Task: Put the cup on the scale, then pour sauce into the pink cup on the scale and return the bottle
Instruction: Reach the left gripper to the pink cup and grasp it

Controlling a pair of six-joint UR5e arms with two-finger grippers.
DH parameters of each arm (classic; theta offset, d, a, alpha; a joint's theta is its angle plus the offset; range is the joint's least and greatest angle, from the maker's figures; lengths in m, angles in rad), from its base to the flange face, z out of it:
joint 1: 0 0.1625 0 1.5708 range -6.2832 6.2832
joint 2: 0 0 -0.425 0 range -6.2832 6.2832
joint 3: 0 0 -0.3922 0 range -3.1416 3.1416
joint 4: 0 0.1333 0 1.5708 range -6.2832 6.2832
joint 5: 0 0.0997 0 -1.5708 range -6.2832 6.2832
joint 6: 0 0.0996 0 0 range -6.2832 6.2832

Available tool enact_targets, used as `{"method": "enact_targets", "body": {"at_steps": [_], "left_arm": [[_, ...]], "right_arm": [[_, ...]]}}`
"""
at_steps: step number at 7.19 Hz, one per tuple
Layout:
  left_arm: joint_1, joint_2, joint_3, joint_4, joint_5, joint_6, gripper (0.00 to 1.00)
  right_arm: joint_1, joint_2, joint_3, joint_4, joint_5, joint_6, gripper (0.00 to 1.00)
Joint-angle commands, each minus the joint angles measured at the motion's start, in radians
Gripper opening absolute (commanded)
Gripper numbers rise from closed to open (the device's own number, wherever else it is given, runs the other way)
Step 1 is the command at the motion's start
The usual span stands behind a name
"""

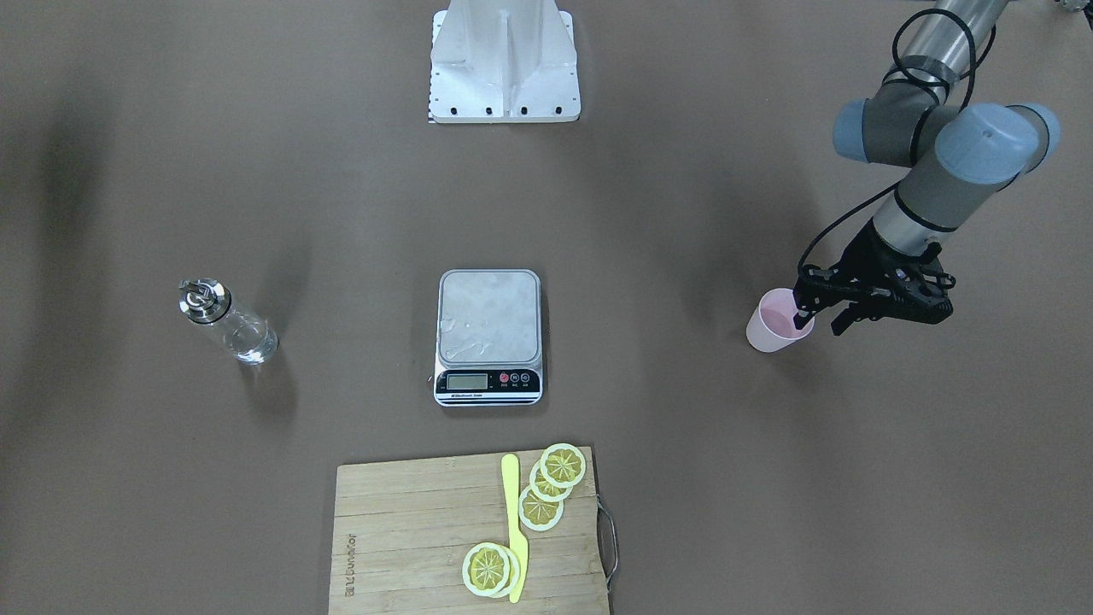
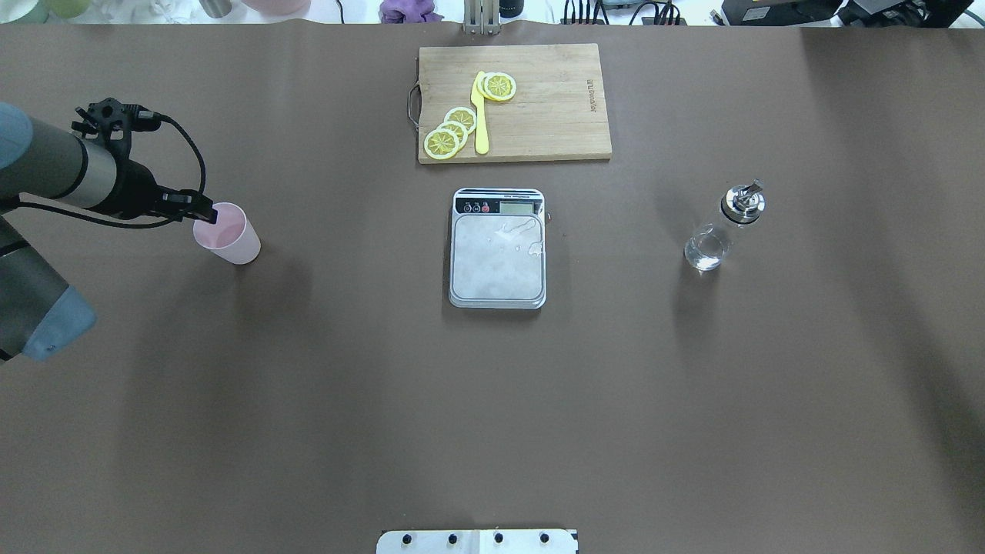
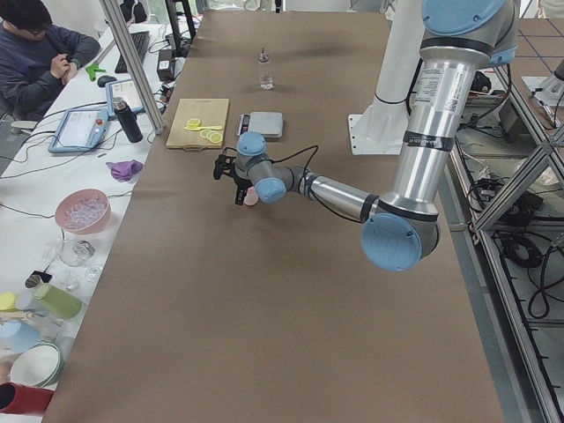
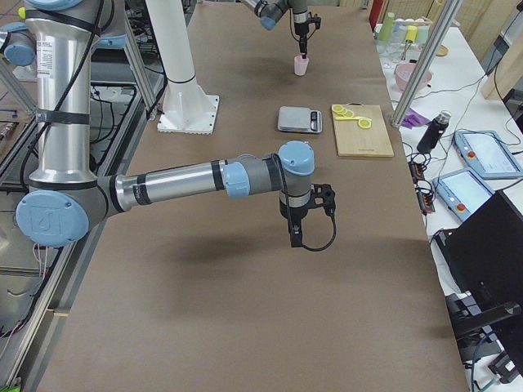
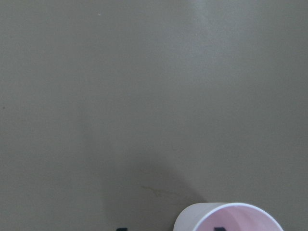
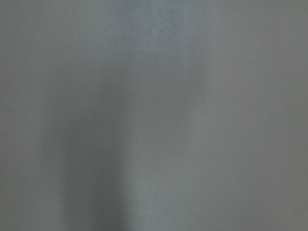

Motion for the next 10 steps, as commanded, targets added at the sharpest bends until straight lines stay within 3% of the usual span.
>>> {"method": "enact_targets", "body": {"at_steps": [1, 6, 10], "left_arm": [[0.032, 0.005, 0.0, -0.038, 0.014, -0.001, 0.01], [0.033, -0.009, -0.043, -0.032, 0.014, -0.007, 0.0], [0.053, -0.248, -0.049, 0.261, 0.075, -0.033, 0.0]], "right_arm": [[0.0, 0.0, 0.0, 0.0, 0.0, 0.0, 1.0], [0.0, 0.0, 0.003, 0.0, 0.0, 0.0, 1.0], [0.0, 0.0, 0.003, 0.0, 0.0, 0.002, 1.0]]}}
